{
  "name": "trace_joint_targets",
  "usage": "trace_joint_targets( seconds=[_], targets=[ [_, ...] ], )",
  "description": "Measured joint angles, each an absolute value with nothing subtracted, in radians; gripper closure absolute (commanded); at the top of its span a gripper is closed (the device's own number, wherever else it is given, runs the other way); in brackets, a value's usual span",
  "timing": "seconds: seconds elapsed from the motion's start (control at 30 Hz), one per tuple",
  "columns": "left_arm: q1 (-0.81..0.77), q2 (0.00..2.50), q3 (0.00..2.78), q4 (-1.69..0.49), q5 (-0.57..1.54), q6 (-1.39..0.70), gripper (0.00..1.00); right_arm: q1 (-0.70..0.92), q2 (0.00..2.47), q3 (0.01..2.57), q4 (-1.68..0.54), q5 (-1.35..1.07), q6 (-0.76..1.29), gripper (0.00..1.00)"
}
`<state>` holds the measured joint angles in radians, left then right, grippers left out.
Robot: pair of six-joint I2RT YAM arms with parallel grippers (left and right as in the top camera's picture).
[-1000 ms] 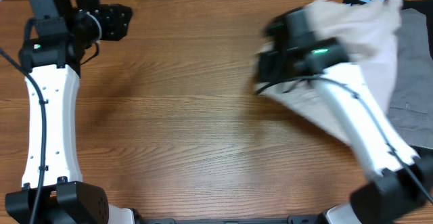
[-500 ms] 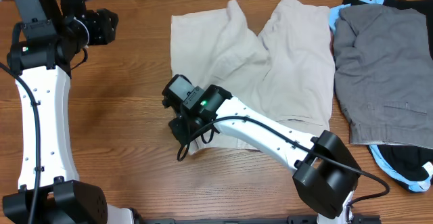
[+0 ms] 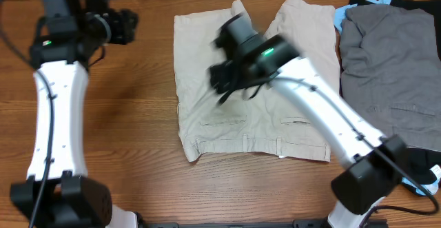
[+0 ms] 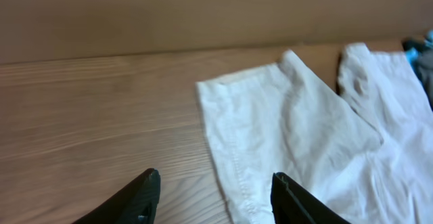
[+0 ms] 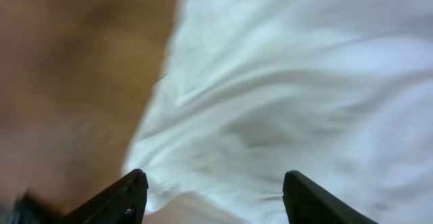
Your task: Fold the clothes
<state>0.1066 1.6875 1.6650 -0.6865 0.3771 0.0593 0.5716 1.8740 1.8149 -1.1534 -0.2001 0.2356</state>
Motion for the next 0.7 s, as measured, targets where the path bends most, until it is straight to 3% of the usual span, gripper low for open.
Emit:
trace_joint_targets(
  seconds=[0.33, 0.7],
  targets=[
    [-0.101, 1.935, 1.665, -0.502, 0.346, 0.166, 0.28, 0.208, 1.866, 1.819, -1.260, -0.164, 0.231, 0.29],
    [-0.161, 2.159, 1.665, -0.300, 0.191, 0.165, 0.30, 0.147, 1.866, 1.817, -1.291, -0.157, 0.197, 0.28]
  ],
)
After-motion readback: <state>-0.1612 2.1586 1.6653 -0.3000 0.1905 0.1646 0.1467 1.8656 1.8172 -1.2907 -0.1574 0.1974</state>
